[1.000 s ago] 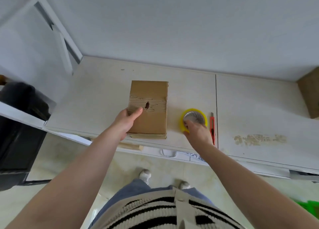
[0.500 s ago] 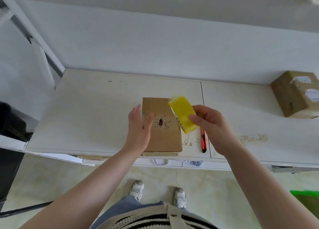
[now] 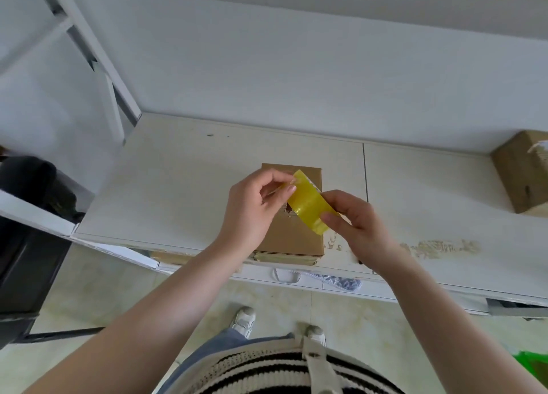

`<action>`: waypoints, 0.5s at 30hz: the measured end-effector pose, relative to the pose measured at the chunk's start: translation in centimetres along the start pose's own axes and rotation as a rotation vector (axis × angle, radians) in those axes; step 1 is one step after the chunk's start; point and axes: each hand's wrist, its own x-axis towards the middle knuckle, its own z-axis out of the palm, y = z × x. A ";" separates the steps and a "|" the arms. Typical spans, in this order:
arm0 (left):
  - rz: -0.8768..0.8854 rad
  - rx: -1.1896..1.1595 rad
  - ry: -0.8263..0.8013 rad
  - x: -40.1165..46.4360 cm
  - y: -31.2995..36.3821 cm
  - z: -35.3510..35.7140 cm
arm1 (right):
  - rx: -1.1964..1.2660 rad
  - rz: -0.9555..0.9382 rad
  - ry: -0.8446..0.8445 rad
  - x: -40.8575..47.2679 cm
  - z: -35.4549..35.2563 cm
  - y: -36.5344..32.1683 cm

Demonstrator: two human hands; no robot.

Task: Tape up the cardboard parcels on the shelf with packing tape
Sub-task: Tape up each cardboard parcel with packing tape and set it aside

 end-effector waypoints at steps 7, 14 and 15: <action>-0.148 0.044 -0.003 0.6 0.7 -0.4 | -0.212 -0.036 0.007 0.2 0.1 -0.3; -0.239 -0.187 -0.001 1.5 3.1 -1.6 | -0.698 0.106 0.085 3.6 -2.8 -2.6; -0.273 -0.254 -0.005 1.7 3.3 -1.7 | -0.749 0.131 0.072 4.1 -2.9 -2.8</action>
